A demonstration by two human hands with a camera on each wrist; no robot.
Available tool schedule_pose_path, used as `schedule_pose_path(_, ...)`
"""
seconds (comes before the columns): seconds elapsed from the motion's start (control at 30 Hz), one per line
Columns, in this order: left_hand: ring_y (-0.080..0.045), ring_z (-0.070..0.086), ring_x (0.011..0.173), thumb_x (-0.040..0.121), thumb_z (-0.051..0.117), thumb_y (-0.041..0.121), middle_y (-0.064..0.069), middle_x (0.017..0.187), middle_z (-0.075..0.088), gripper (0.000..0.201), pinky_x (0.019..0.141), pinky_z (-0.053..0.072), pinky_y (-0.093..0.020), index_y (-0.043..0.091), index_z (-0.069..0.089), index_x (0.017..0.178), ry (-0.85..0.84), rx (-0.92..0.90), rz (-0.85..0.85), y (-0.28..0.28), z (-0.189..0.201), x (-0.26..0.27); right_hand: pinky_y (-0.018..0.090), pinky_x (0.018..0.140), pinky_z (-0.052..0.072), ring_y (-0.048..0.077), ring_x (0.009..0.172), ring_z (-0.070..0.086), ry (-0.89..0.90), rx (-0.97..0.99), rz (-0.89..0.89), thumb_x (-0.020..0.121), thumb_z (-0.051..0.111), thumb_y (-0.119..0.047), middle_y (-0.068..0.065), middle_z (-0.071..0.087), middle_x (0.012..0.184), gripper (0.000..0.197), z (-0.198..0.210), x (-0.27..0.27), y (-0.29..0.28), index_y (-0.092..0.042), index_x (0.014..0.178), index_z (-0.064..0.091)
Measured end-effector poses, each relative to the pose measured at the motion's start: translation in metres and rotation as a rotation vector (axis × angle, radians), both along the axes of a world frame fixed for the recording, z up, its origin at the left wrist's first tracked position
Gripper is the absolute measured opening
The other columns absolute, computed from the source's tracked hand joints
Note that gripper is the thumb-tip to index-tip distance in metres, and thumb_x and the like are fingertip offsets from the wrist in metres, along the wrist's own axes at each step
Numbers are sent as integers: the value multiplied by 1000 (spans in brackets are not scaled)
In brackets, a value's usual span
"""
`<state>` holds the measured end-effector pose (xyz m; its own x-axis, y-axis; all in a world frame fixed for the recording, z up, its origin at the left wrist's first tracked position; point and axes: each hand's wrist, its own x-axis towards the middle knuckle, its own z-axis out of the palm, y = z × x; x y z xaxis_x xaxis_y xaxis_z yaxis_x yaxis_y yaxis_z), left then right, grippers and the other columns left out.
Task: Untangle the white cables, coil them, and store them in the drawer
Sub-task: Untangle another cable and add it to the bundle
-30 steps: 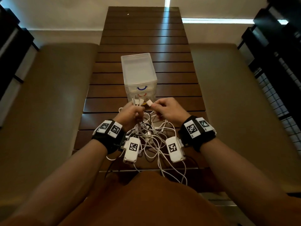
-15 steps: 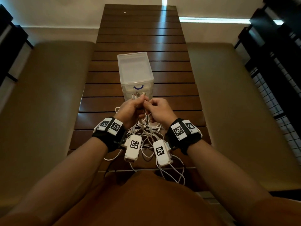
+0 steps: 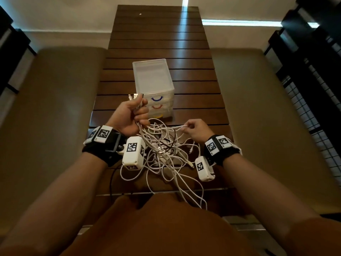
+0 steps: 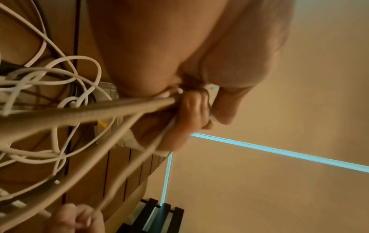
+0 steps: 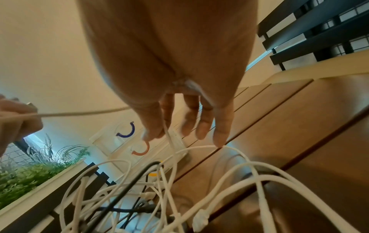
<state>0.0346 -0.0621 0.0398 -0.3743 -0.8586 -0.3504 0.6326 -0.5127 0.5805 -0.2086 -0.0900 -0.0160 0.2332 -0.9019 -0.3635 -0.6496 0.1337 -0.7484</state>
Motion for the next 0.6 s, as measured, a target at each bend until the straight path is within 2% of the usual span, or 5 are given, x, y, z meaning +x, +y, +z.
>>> schedule_pose_path(0.07,-1,26,38,78,73,24,10,49,34,26,34,26,-12,16,54,92,-36,-10,-14,4,1,-1,34,72,50,19,81,61,39,0,14,87,69,-29,9,68,90,19,-1,3,-7,-9,88,71)
schedule_pose_path(0.13,-1,27,36,79,65,16,11,50,35,25,32,20,-11,14,58,103,-155,-1,5,9,1,-6,37,70,58,23,78,67,6,57,49,92,64,-26,11,69,88,15,3,10,-11,-12,89,68)
schedule_pose_path(0.23,-1,26,37,88,53,10,9,54,35,20,33,20,-12,13,63,106,-354,32,42,12,-6,-17,26,55,52,11,59,64,-178,36,100,97,54,-16,8,65,76,17,22,18,-7,-15,84,64)
schedule_pose_path(0.5,-6,26,40,89,60,8,5,53,33,20,42,14,-22,18,60,71,-570,-57,-33,17,-14,-46,29,63,55,21,80,66,-614,-58,290,97,53,-10,14,67,91,12,87,28,3,-11,92,65)
schedule_pose_path(0.6,-7,30,44,87,65,14,8,52,43,16,43,18,-22,21,66,73,-660,-77,-1,15,-22,-52,35,72,59,22,88,68,-814,-88,268,94,53,1,14,67,95,13,100,23,2,-7,95,63)
